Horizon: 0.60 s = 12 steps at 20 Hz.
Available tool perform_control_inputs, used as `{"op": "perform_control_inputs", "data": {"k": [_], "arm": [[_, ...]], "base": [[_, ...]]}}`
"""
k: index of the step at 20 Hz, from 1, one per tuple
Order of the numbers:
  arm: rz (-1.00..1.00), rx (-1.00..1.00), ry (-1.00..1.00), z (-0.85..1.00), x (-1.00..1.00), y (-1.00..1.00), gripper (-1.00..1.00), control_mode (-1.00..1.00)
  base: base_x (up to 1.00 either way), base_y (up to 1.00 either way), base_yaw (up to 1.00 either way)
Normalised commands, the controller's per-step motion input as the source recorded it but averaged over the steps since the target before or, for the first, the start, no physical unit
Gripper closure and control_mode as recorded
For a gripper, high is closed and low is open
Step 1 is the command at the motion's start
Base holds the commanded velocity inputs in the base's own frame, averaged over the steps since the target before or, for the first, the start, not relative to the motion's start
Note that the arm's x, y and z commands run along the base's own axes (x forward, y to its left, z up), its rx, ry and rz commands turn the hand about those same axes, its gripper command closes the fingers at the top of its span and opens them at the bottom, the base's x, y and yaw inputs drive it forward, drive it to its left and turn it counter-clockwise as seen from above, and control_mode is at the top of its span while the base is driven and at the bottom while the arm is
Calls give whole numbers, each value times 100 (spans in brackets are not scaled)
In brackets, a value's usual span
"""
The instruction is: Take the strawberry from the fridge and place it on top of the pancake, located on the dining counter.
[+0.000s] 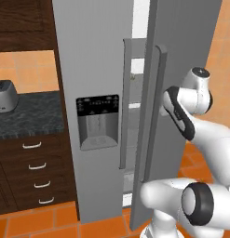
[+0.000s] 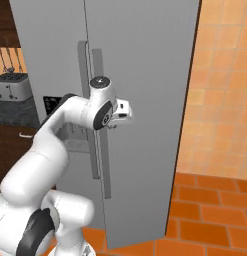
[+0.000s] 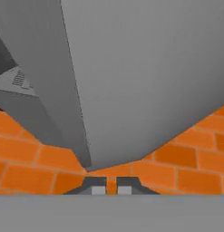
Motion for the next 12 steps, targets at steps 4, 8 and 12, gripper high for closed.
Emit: {"op": "perform_control_inputs", "data": {"k": [4,8,12], "arm": [[0,-34,-11,16,-61,100,-100,-100],[0,-51,-8,22,-13,100,-100,-100],[0,-46,-15,19,0,92,-100,-100]], "base": [[0,0,0],[0,0,0],[0,0,0]]}}
